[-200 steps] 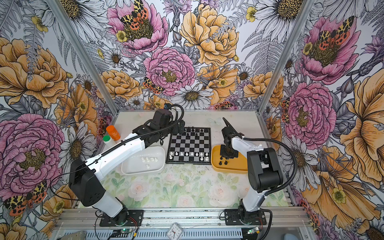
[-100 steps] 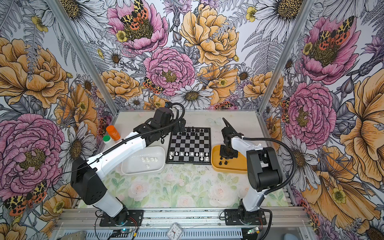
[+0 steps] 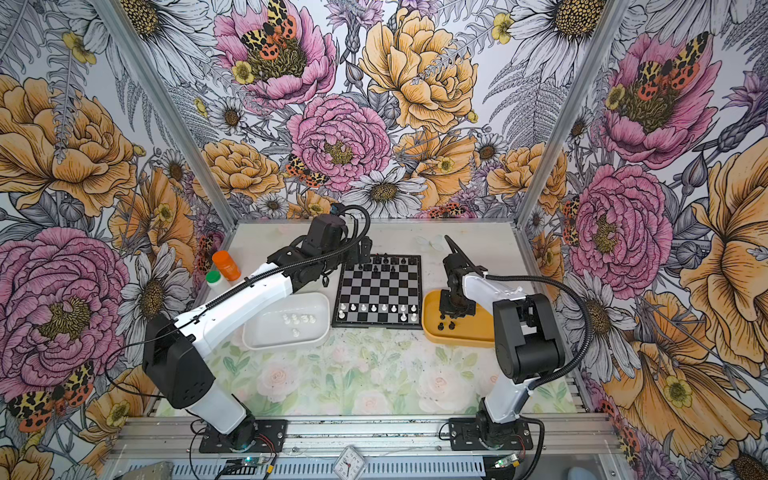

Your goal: Set up the chess pieces on the board

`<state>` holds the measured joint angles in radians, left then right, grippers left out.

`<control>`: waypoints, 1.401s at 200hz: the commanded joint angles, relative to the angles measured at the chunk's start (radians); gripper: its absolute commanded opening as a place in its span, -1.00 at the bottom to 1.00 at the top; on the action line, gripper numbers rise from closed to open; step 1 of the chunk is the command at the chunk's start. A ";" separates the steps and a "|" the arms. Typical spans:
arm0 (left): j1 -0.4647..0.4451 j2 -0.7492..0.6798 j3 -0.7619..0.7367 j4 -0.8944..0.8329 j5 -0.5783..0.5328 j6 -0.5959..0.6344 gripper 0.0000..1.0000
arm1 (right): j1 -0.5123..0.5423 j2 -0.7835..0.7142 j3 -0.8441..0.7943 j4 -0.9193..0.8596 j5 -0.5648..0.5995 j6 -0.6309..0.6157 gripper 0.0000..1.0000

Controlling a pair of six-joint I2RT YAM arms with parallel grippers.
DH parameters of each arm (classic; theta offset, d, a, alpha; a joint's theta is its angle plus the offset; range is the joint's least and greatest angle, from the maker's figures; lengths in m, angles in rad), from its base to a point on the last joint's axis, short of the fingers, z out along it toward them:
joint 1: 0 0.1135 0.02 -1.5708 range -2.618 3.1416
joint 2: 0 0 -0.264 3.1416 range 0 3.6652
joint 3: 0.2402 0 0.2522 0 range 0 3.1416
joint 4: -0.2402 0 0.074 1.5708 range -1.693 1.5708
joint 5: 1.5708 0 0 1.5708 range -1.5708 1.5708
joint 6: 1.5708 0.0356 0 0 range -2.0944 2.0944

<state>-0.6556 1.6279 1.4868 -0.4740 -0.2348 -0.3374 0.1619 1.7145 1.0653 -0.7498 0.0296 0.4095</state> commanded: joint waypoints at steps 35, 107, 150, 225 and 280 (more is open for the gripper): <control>0.014 -0.006 0.006 -0.003 -0.030 0.001 0.98 | -0.007 -0.041 0.051 -0.030 0.017 -0.023 -0.79; 0.026 -0.012 -0.007 0.000 -0.032 0.000 0.98 | -0.007 -0.092 0.148 -0.119 0.028 -0.029 -0.81; 0.039 -0.006 -0.015 0.001 0.018 0.019 0.98 | -0.006 -0.105 0.239 -0.167 0.010 -0.015 -0.81; 0.043 -0.009 -0.053 0.036 0.322 0.107 0.98 | 0.015 -0.044 0.416 -0.201 -0.013 -0.001 -0.81; 0.061 -0.019 -0.104 0.042 0.411 0.138 0.98 | 0.058 0.067 0.541 -0.216 -0.023 -0.008 -0.81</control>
<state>-0.6144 1.6276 1.4128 -0.4591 0.1081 -0.2321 0.1967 1.7237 1.5425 -0.9508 0.0204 0.3996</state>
